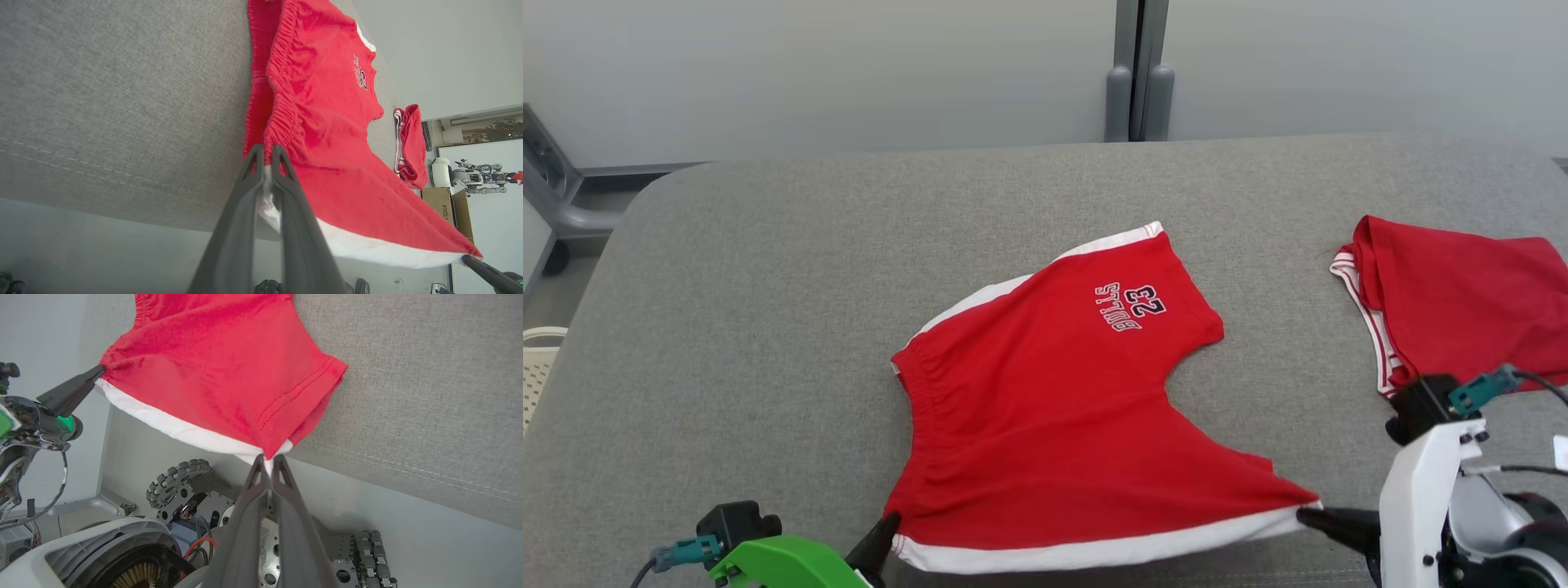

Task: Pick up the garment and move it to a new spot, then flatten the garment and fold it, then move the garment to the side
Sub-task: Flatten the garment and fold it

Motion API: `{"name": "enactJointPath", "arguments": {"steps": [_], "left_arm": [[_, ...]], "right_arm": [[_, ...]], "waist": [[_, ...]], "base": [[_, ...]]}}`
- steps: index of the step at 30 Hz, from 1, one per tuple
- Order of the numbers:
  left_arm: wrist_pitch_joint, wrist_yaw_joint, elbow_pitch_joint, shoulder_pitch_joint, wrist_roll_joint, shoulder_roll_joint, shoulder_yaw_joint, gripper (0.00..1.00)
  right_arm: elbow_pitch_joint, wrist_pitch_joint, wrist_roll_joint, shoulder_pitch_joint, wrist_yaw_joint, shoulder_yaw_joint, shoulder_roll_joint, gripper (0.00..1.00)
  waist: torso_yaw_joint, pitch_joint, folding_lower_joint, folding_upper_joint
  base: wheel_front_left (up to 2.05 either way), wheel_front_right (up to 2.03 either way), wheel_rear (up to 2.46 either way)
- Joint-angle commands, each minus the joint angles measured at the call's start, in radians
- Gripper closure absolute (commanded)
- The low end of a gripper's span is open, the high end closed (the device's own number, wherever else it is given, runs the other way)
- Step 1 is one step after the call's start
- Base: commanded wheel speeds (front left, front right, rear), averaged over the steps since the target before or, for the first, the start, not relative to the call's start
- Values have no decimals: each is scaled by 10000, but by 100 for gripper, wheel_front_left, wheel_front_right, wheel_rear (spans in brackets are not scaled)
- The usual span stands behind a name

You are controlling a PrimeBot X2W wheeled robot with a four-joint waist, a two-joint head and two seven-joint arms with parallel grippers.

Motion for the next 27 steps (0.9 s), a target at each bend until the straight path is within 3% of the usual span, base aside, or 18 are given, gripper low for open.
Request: {"name": "enactJointPath", "arguments": {"steps": [1, 11, 27], "left_arm": [[46, 22, -58, 42, -5, 33, 21, 100], [494, 404, 4, -1905, 288, -448, -155, 100], [694, 557, 1762, -4923, 133, -1603, 93, 100]], "right_arm": [[-33, -60, -14, -240, 2, -30, -37, 100], [1517, -841, -598, -3257, 2, 355, -659, 100], [5074, -3652, -1587, -7501, 2, 1651, -988, 100]], "waist": [[48, 146, 1, -1], [440, 1252, 1, -1], [1442, 2985, 1, -1]], "base": [[0, 0, 0], [0, 0, 0], [0, 0, 0]]}}
